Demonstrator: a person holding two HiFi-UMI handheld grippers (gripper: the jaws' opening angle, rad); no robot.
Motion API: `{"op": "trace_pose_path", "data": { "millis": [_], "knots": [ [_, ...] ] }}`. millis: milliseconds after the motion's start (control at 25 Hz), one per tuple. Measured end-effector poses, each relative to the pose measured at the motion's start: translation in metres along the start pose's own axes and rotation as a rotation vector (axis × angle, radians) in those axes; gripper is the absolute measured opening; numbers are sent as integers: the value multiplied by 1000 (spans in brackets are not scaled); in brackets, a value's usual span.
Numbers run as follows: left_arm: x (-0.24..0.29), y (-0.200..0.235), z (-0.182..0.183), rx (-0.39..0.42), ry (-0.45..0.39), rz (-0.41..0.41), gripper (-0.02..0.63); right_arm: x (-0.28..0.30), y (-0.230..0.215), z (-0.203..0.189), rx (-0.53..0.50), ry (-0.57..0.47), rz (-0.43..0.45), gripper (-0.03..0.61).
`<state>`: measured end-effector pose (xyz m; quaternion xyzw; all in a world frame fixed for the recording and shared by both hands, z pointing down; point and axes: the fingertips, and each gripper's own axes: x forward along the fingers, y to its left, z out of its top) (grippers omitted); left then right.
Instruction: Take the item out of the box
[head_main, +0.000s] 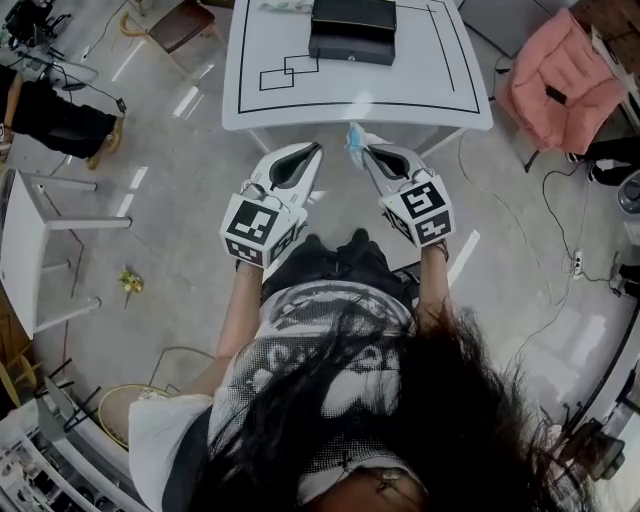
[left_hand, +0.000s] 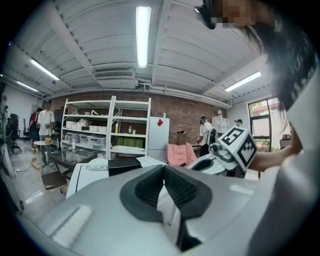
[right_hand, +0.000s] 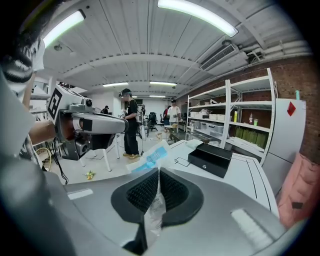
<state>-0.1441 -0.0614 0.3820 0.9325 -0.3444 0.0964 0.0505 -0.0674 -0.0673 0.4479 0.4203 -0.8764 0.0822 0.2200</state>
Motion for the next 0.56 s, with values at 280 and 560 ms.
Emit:
{"op": "trace_pose_path", "data": {
  "millis": [280,560],
  "knots": [
    [-6,2,3,-4,-9,-9,0,-1,6,5,-4,1,-8,11],
    [-15,2,0,-2,-9,-16,0,0,17,4,-7,1,-13,11]
  ]
}}
